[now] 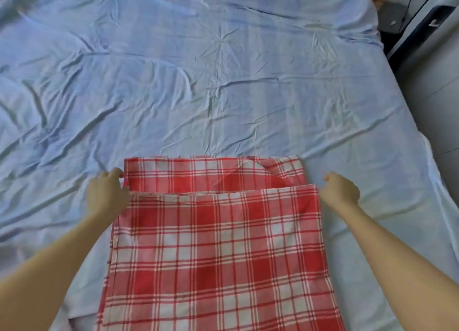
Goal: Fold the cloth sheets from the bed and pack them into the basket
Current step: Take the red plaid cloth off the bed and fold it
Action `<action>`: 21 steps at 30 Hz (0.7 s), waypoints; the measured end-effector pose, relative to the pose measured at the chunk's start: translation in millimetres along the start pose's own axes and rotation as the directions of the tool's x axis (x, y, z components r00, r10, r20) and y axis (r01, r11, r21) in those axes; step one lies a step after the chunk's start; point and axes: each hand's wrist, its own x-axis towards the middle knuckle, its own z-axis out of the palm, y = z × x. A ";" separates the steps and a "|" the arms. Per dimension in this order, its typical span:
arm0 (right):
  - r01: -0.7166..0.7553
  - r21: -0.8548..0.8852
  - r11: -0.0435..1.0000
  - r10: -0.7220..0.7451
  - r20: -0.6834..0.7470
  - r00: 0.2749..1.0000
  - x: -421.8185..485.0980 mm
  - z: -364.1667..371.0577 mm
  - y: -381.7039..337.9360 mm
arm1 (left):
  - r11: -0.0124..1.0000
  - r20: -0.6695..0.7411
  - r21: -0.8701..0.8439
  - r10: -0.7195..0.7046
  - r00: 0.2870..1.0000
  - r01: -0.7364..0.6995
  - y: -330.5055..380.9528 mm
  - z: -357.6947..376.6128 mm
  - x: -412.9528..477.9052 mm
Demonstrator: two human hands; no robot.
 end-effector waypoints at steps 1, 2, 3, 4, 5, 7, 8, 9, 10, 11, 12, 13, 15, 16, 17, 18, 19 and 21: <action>0.076 -0.033 0.997 -0.077 -0.034 0.996 9.5 7.2 -8.0 | 0.997 0.019 0.038 0.070 0.997 -0.071 7.7 13.4 6.4; 0.157 -0.050 0.986 -0.161 -0.065 0.985 25.2 17.8 -16.8 | 0.988 0.039 0.051 0.146 0.989 -0.147 17.8 32.4 16.7; 0.241 -0.060 0.969 -0.246 -0.098 0.964 38.2 25.9 -24.0 | 0.973 0.060 0.040 0.226 0.972 -0.228 28.0 45.8 23.3; 0.327 -0.067 0.943 -0.333 -0.126 0.935 50.4 33.7 -31.0 | 0.950 0.078 0.034 0.308 0.948 -0.311 39.5 58.3 28.4; 0.399 -0.075 0.914 -0.405 -0.132 0.905 66.4 45.1 -38.2 | 0.929 0.101 0.033 0.365 0.926 -0.370 51.5 75.0 36.1; 0.518 -0.086 0.851 -0.525 -0.114 0.843 87.9 57.0 -49.5 | 0.905 0.142 0.052 0.413 0.900 -0.423 67.9 98.3 45.4; 0.557 -0.093 0.825 -0.565 -0.098 0.819 98.4 60.5 -54.1 | 0.901 0.149 0.080 0.412 0.899 -0.426 71.7 110.8 51.3; 0.585 -0.105 0.804 -0.593 -0.070 0.802 107.1 63.8 -57.0 | 0.897 0.158 0.115 0.408 0.899 -0.427 72.8 121.6 56.4; 0.595 -0.121 0.795 -0.602 -0.038 0.797 115.8 68.1 -58.3 | 0.895 0.169 0.149 0.396 0.902 -0.421 72.6 132.5 60.6; 0.610 -0.143 0.779 -0.617 -0.006 0.787 120.0 67.4 -58.9 | 0.890 0.158 0.178 0.394 0.905 -0.419 69.8 136.7 61.4; 0.630 -0.161 0.760 -0.635 0.024 0.772 127.2 70.5 -58.8 | 0.887 0.147 0.193 0.396 0.907 -0.419 67.7 145.3 64.3; 0.649 -0.175 0.741 -0.654 0.033 0.756 133.7 69.1 -57.5 | 0.888 0.128 0.203 0.393 0.911 -0.412 65.7 148.1 65.2; 0.666 -0.186 0.722 -0.677 0.004 0.736 144.2 66.4 -50.9 | 0.892 0.099 0.194 0.395 0.913 -0.407 63.8 153.6 65.5; 0.659 -0.201 0.725 -0.678 -0.039 0.734 149.2 63.8 -45.7 | 0.893 0.087 0.189 0.400 0.912 -0.409 63.5 155.4 65.4; 0.628 -0.222 0.745 -0.656 -0.079 0.750 154.8 60.9 -41.4 | 0.896 0.083 0.180 0.398 0.914 -0.407 64.0 156.3 66.5; 0.578 -0.235 0.781 -0.611 -0.098 0.786 159.6 60.4 -38.7 | 0.896 0.081 0.177 0.398 0.914 -0.407 63.9 157.4 67.3; 0.532 -0.250 0.809 -0.565 -0.078 0.822 161.9 63.0 -38.6 | 0.897 0.081 0.175 0.397 0.914 -0.405 64.1 157.6 67.0; 0.487 -0.277 0.828 -0.513 -0.028 0.858 162.4 78.9 -43.2 | 0.897 0.080 0.181 0.394 0.915 -0.402 64.6 157.5 65.7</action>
